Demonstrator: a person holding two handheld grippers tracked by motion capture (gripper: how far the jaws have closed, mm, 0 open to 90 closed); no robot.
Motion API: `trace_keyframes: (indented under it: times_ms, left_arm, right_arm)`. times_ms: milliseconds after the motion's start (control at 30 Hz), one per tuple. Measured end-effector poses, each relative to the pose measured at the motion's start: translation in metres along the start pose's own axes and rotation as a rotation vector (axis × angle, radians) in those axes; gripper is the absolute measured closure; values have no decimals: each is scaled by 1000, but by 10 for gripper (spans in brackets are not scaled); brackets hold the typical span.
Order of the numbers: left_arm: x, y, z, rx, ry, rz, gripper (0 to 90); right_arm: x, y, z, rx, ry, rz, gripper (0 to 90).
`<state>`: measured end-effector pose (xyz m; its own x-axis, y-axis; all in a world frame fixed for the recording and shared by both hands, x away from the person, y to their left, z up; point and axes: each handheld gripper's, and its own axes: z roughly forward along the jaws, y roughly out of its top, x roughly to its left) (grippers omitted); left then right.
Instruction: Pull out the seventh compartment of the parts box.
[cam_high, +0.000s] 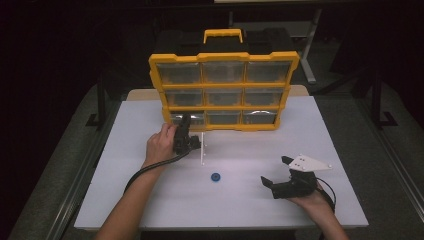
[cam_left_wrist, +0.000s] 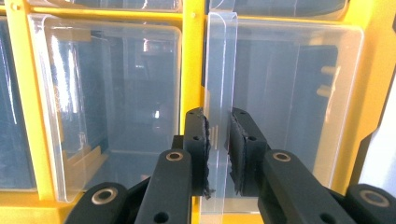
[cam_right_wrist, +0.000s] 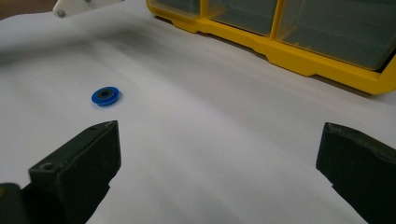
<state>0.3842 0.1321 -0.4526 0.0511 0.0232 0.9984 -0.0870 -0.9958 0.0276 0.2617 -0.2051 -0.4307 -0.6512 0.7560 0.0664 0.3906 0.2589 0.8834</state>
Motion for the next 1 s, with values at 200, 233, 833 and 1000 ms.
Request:
trace_keyframes:
  times_ms: [200, 233, 833, 1000]
  left_arm:
    - [-1, 0, -2, -2, 3, 13, 782]
    - [-1, 0, -2, -2, 3, 13, 783]
    - [2, 0, -13, 2, -11, 15, 782]
    - [2, 0, -14, 3, -15, 15, 781]
  right_arm:
    - [0, 0, 0, 0, -1, -1, 0]
    - [0, 0, 0, 0, -1, -1, 0]
    - [0, 0, 0, -2, -1, -2, 0]
    - [-1, 0, 0, -1, -1, -1, 0]
